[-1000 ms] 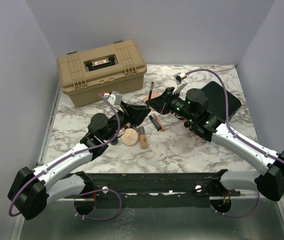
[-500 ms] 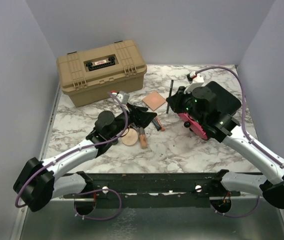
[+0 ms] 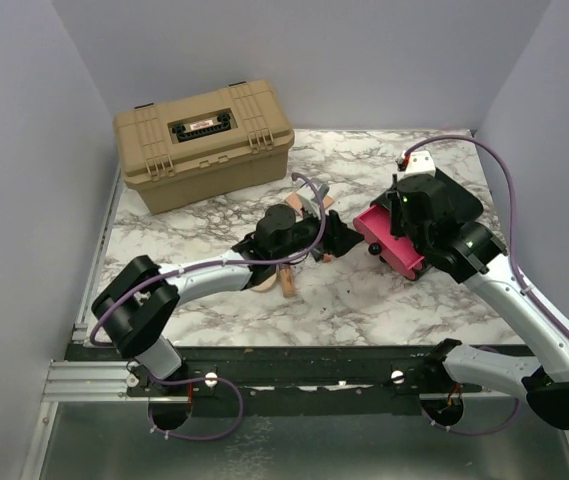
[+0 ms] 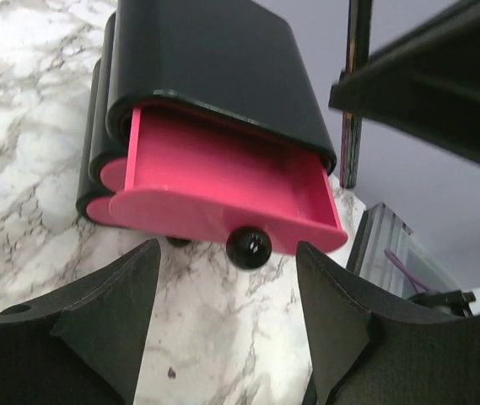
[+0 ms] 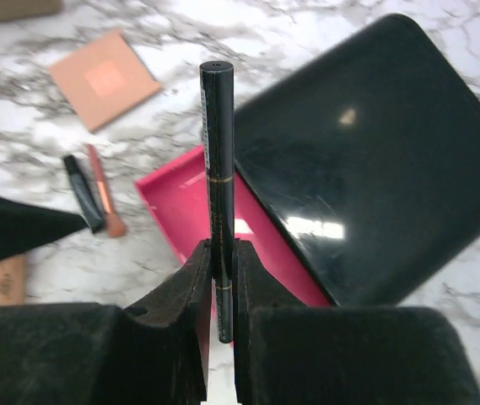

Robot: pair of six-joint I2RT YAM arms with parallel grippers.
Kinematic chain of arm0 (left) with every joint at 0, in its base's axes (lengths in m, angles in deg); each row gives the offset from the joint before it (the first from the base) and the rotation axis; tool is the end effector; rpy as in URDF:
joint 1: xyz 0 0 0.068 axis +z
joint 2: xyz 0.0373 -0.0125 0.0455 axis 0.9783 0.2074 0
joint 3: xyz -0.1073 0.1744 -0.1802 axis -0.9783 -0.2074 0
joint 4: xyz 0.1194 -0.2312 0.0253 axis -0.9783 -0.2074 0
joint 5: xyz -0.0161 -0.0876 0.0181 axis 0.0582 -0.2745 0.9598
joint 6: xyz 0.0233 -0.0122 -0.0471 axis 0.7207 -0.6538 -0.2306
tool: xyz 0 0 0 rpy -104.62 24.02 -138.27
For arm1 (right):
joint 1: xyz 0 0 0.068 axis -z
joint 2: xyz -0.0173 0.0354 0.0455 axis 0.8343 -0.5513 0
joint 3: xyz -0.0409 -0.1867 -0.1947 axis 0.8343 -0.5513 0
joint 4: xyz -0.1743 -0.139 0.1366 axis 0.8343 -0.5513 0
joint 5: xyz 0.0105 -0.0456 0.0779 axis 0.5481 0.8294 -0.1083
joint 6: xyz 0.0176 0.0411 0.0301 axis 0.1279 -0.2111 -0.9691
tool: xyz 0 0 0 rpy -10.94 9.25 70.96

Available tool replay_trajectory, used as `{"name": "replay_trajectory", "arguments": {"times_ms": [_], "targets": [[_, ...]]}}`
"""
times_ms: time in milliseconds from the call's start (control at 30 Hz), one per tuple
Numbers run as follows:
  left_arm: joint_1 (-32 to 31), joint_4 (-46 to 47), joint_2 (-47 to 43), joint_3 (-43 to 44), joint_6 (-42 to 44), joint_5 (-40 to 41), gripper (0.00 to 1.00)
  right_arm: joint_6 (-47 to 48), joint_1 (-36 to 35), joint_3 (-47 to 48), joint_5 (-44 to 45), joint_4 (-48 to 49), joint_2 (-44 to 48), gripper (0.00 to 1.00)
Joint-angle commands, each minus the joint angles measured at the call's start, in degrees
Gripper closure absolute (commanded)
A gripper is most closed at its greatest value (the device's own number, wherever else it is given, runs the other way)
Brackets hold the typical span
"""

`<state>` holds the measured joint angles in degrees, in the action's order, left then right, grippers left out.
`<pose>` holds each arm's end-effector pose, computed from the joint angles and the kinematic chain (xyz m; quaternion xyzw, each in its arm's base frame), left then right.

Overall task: Organize the makeup
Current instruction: Place the makeup brush in the drawer.

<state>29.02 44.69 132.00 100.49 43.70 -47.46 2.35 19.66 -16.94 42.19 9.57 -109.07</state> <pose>0.2242 -0.2700 0.2619 0.1882 0.7007 -0.5012 0.4716 0.1847 0.1169 0.3802 -0.0625 0.8552 -0.0088 0.5144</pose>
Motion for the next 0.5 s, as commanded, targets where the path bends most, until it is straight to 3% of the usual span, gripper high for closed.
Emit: {"name": "replay_trajectory", "arguments": {"times_ms": [0,167,467], "targets": [[-0.16,-0.17,3.59,5.65,1.27,-2.37,0.34,4.19,1.37,0.74,4.60,-6.91,-0.33,0.99],[-0.56,-0.03,7.25,5.97,-1.10,-4.33,0.34,4.77,1.73,0.57,3.52,-9.52,-1.93,0.99],[-4.86,0.15,8.71,5.91,2.35,0.87,0.36,4.88,2.23,-2.31,2.01,-8.69,-4.38,0.99]]}}
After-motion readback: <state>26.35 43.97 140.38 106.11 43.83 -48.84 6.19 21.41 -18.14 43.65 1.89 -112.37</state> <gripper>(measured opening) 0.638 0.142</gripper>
